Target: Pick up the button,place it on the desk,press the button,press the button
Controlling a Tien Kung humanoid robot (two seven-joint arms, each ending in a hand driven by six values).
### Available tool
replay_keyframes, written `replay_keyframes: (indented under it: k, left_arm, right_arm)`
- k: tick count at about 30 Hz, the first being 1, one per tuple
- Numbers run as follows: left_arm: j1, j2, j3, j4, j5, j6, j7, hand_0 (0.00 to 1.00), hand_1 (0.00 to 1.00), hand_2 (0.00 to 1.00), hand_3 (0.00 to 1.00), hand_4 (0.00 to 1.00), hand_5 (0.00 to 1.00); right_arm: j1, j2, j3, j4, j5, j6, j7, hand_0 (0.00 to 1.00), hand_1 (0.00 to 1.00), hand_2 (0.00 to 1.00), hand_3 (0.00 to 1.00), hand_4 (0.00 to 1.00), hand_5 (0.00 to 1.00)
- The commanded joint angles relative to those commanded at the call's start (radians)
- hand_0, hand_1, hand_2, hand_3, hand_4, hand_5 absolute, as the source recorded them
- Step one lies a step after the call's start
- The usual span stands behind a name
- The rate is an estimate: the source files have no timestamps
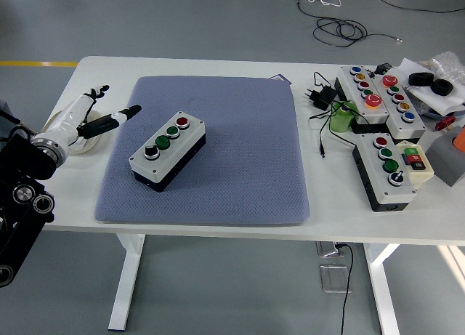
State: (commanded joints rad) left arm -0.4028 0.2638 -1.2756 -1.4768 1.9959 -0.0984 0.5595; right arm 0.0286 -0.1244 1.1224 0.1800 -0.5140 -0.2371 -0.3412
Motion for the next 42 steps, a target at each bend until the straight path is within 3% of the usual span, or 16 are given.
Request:
replay_keyframes:
  k: [7, 24, 26, 27, 32, 33, 42]
  left_arm:
    - [-0.022, -0.019, 0.079, 0.024, 0.185, 0.020, 0.067, 0.998, 0.998, 0.998, 0.998, 0.998, 0.840]
    - [-0.066, -0.070, 0.180, 0.057, 0.068, 0.025, 0.086, 0.974, 0.998, 0.998, 0.998, 0.998, 0.839]
    - [-0.074, -0.077, 0.206, 0.074, 0.078, 0.049, 0.086, 0.974, 0.998, 0.998, 0.998, 0.998, 0.839]
    - [-0.076, -0.079, 0.213, 0.078, 0.084, 0.055, 0.086, 0.981, 0.998, 0.998, 0.998, 0.998, 0.791]
    - [-0.097, -0.096, 0.267, 0.139, 0.128, 0.088, 0.086, 0.981, 0.998, 0.998, 0.998, 0.998, 0.791]
    - [-0.101, -0.100, 0.275, 0.151, 0.129, 0.092, 0.086, 0.988, 0.998, 0.998, 0.998, 0.998, 0.592]
    - [-0.137, -0.125, 0.313, 0.214, 0.118, 0.108, 0.086, 0.988, 0.998, 0.998, 0.998, 0.998, 0.587]
  right_arm:
    - [0.000, 0.000, 0.000, 0.000, -0.005, -0.001, 0.000, 0.652, 0.529, 0.581, 0.616, 0.319, 0.433]
    - [-0.010, -0.002, -0.001, 0.000, -0.007, -0.001, 0.001, 0.652, 0.528, 0.574, 0.615, 0.319, 0.430]
    - [-0.010, -0.002, 0.000, 0.000, -0.009, -0.002, 0.000, 0.652, 0.528, 0.574, 0.615, 0.319, 0.430]
    - [-0.010, -0.002, 0.000, 0.000, -0.009, -0.002, 0.000, 0.652, 0.527, 0.574, 0.614, 0.319, 0.428]
    - [-0.009, -0.002, 0.000, 0.000, -0.011, -0.002, -0.001, 0.652, 0.527, 0.574, 0.614, 0.319, 0.428]
    - [-0.009, -0.002, 0.000, 0.000, -0.012, -0.002, -0.001, 0.652, 0.528, 0.574, 0.613, 0.318, 0.427]
    - [-0.006, -0.002, -0.002, 0.000, -0.011, -0.001, -0.002, 0.652, 0.527, 0.574, 0.613, 0.319, 0.429]
